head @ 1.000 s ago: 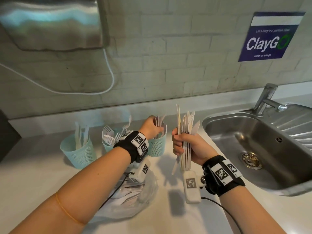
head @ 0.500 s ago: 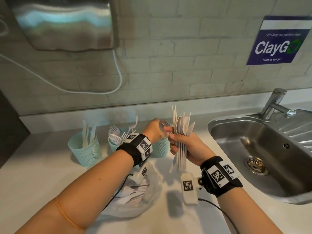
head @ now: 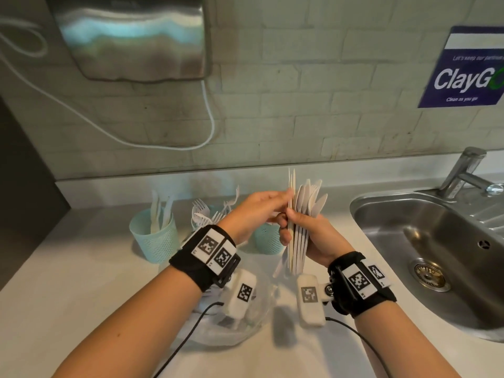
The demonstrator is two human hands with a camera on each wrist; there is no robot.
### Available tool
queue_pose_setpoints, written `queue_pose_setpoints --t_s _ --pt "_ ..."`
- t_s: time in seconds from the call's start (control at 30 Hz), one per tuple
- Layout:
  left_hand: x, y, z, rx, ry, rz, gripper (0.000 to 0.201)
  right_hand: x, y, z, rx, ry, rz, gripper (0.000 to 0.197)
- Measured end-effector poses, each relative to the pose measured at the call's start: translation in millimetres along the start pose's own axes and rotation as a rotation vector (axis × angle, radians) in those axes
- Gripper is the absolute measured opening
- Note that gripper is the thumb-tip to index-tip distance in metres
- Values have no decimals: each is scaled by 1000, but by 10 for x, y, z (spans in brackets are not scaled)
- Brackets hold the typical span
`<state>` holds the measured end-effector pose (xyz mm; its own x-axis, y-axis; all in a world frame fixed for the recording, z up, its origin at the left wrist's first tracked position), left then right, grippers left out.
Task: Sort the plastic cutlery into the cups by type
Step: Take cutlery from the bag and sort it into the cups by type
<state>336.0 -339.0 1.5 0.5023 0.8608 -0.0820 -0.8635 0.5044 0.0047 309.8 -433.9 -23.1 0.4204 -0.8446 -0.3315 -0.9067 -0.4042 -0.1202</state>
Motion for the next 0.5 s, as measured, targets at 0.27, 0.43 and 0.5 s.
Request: queue_pose_setpoints --t_s 0.27,0.43,0.5 --pt "329 243 83 -81 -38 59 13 -298 -188 164 -18 2 -30 8" --pt "581 399 128 -137 12 166 11 -502 -297 241 -47 10 -38 8" --pt "677 462 164 -147 72 212 12 -577 -338 256 -47 17 -29 12"
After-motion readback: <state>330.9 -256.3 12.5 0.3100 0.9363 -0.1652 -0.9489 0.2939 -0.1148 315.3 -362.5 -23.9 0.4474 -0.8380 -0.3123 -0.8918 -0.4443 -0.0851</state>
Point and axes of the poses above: each hand's wrist, its own y-axis away from the middle knuckle, its own x-axis out of the back of the hand, z = x × y, the point moved 6 cm from there along -y, towards the middle knuckle, and after that the axes turned 9 degrees about y, right-handed, at the moved point
